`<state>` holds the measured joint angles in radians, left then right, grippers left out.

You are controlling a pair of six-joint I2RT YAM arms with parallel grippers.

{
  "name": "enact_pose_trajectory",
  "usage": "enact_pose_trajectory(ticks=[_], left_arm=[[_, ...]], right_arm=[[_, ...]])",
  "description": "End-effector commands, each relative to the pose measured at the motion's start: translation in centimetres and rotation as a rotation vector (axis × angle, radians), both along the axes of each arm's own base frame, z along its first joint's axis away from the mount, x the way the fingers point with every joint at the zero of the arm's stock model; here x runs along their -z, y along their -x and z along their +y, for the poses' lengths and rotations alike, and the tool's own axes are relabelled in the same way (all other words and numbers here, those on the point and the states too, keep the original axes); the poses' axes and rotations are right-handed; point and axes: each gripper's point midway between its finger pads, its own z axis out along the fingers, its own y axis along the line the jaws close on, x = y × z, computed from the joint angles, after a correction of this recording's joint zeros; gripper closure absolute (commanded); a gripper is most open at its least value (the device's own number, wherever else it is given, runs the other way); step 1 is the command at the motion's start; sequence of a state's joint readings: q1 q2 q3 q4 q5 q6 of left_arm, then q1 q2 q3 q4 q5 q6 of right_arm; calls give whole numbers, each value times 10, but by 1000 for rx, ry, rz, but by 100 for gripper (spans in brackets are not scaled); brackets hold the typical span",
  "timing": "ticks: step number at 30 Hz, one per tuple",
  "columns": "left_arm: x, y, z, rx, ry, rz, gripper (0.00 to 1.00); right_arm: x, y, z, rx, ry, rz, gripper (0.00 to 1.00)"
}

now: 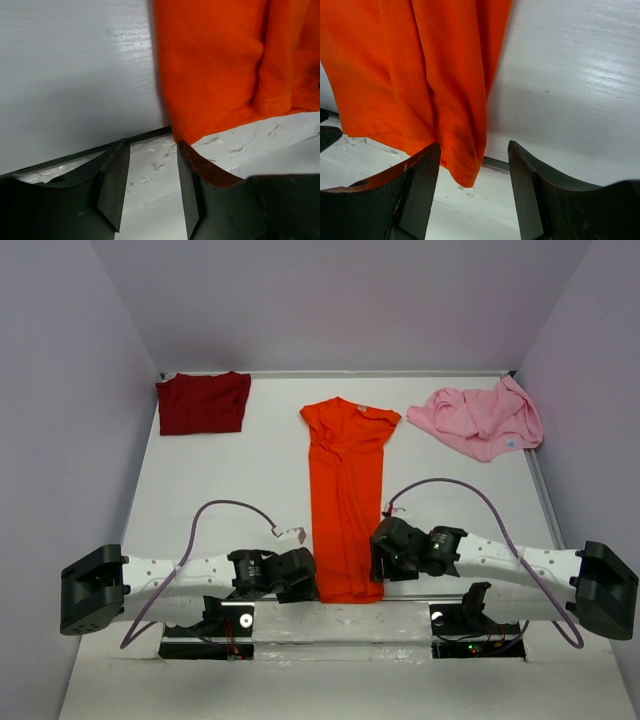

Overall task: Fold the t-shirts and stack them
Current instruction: Grab the bottom of the folded rectangular tshirt with both arms

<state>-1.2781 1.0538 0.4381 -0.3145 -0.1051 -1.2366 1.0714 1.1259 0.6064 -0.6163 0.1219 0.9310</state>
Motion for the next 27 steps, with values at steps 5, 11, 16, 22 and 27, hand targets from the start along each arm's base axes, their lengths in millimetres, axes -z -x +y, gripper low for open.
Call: enact_pose_trajectory(ticks=[5,11,16,22,27], left_arm=[[-2,-2,-15,-66,46,-22,48],[-9,-10,-15,-106,64,-61,48],[-8,-14,-13,-119,57,-79,48],[1,-11,-18,-94,50,-65,48],[-3,-12,-23,-83,67,-76,55]], right_arm=[[4,11,8,36,-26,-10,39],[7,25,8,21,-11,12,39],[13,28,7,24,3,22,43],[20,29,6,23,20,32,49],[19,28,6,23,22,29,52]])
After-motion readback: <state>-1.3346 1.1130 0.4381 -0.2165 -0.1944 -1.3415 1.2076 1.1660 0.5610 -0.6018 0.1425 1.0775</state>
